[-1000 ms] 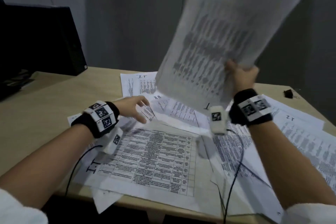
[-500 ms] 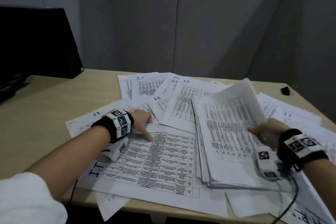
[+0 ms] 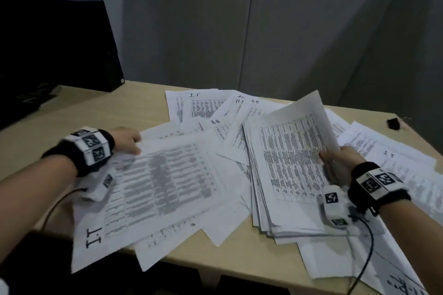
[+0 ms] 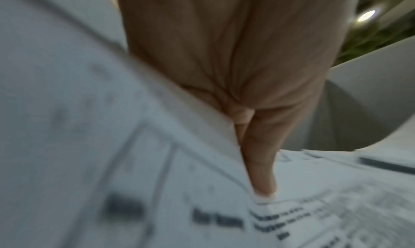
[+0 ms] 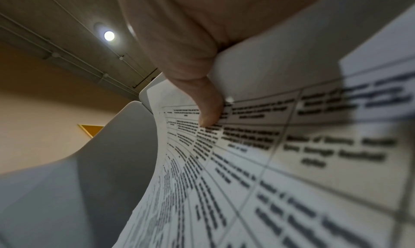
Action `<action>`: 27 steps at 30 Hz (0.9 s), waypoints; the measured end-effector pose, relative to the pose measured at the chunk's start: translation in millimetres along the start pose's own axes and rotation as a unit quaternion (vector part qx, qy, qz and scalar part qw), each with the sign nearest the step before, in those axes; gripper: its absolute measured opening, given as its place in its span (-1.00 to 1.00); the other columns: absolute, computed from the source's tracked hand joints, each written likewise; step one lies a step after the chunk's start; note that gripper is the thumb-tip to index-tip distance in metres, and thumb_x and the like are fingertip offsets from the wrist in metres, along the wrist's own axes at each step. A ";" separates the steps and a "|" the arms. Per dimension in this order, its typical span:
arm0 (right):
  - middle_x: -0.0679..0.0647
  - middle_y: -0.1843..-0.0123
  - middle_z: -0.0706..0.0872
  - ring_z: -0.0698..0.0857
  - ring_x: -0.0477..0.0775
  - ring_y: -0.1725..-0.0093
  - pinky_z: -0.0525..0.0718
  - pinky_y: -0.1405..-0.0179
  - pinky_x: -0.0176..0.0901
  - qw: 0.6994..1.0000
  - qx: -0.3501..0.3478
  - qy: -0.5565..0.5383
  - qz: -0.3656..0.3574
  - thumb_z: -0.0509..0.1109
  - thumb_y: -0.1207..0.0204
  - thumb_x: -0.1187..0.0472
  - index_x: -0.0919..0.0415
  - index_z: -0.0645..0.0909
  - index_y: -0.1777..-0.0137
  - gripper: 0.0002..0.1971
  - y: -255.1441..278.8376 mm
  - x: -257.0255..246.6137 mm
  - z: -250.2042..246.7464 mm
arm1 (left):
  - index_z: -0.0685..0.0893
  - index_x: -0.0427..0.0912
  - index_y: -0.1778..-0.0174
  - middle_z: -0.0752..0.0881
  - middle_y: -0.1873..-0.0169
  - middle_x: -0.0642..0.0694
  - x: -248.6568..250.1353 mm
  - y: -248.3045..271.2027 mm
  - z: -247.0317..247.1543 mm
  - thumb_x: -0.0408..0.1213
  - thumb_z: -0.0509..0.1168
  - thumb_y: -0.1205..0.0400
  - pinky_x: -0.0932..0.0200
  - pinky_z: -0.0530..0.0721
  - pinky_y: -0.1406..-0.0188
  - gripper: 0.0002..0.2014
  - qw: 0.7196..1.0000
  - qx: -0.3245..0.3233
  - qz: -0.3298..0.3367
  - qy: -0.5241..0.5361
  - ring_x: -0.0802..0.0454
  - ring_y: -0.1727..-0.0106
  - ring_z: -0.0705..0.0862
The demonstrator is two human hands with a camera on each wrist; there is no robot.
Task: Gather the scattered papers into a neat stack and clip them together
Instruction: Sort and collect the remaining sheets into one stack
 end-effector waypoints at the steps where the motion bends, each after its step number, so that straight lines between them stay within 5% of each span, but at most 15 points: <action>1: 0.17 0.38 0.55 0.55 0.14 0.35 0.60 0.25 -0.05 1.000 0.002 0.008 0.001 0.41 -0.49 0.28 0.36 0.54 0.23 -0.83 1.8 -2.0 -0.5 | 0.54 -0.23 -0.10 0.57 -0.01 -0.24 -22.4 5.3 -1.7 -0.19 0.22 -0.65 0.19 0.40 0.08 -0.79 0.999 0.017 -0.042 0.002 -0.13 0.00 0.54; 3: 0.12 0.33 0.54 0.54 0.11 0.35 0.65 0.52 -0.29 1.000 0.006 0.013 0.004 0.40 -0.51 0.23 0.30 0.53 0.19 -0.85 6.3 -6.5 0.1 | 0.53 -0.30 0.06 0.55 0.18 -0.21 -57.8 15.1 -1.6 -0.25 0.21 -0.66 0.21 0.36 0.21 -0.84 0.991 0.042 -0.120 0.034 -0.09 0.17 0.49; 5: 0.16 0.32 0.51 0.51 0.09 0.39 0.57 0.70 -0.28 0.999 -0.032 -0.027 0.027 0.37 -0.53 0.24 0.32 0.51 0.07 -0.86 12.5 -7.6 7.3 | 0.54 -0.41 0.11 0.56 0.31 -0.26 -72.3 20.9 5.8 -0.33 0.24 -0.65 0.17 0.35 0.34 -0.83 0.983 0.016 -0.165 0.074 -0.10 0.30 0.48; 8: 0.22 0.26 0.51 0.52 0.14 0.34 0.60 0.50 -0.11 0.995 -0.059 -0.063 0.049 0.35 -0.53 0.26 0.35 0.49 -0.10 -0.78 17.1 -9.5 15.8 | 0.53 -0.48 -0.17 0.61 -0.16 -0.44 -61.9 16.5 22.6 -0.38 0.21 -0.66 0.15 0.60 0.06 -0.75 0.979 -0.004 -0.178 0.101 -0.24 -0.11 0.59; 11: 0.20 0.24 0.52 0.51 0.16 0.33 0.63 0.54 -0.14 0.995 -0.054 -0.070 0.039 0.33 -0.56 0.24 0.33 0.48 -0.08 -0.81 26.0 -15.4 23.9 | 0.48 -0.46 -0.35 0.51 -0.38 -0.36 -30.8 15.5 28.8 -0.32 0.23 -0.65 0.18 0.52 -0.24 -0.61 0.961 0.023 -0.195 0.196 -0.23 -0.37 0.51; 17: 0.13 0.28 0.49 0.48 0.10 0.33 0.47 0.40 -0.10 0.996 -0.028 -0.082 0.013 0.31 -0.59 0.24 0.35 0.49 -0.02 -0.85 36.8 -15.1 41.4 | 0.37 -0.37 -0.51 0.41 -0.50 -0.31 -16.1 16.7 35.6 -0.20 0.47 -0.47 0.00 0.45 -0.42 -0.27 0.906 0.048 -0.234 0.349 -0.24 -0.47 0.45; 21: 0.10 0.28 0.47 0.45 0.04 0.34 0.48 0.43 -0.13 0.992 -0.065 -0.104 0.035 0.30 -0.59 0.22 0.27 0.47 0.15 -0.86 44.4 -10.7 47.1 | 0.33 -0.41 -0.51 0.37 -0.53 -0.32 -3.2 12.7 41.5 -0.29 0.48 -0.47 -0.07 0.41 -0.46 -0.27 0.871 0.027 -0.226 0.436 -0.27 -0.52 0.38; 25: 0.13 0.24 0.53 0.48 0.03 0.35 0.54 0.70 -0.39 0.992 -0.103 -0.073 0.026 0.31 -0.58 0.23 0.32 0.46 0.10 -0.86 52.6 -9.5 46.9 | 0.56 -0.41 -0.26 0.59 -0.35 -0.34 12.4 9.5 40.0 -0.26 0.46 -0.49 0.01 0.51 -0.32 -0.53 0.860 -0.041 -0.194 0.470 -0.28 -0.19 0.63; 27: 0.15 0.20 0.55 0.50 0.05 0.32 0.57 0.62 -0.27 0.993 -0.113 -0.032 0.011 0.33 -0.57 0.21 0.37 0.47 0.00 -0.80 57.0 -9.7 46.8 | 0.58 -0.44 -0.23 0.77 -0.03 -0.35 20.1 6.3 35.9 -0.26 0.44 -0.50 0.04 0.52 -0.29 -0.55 0.854 -0.054 -0.177 0.486 -0.26 -0.05 0.68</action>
Point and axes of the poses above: each hand's wrist, its own y-axis away from the middle knuckle, its own z-axis out of the palm, x = y × z, the point moved 6 cm from there along -y, towards the middle knuckle
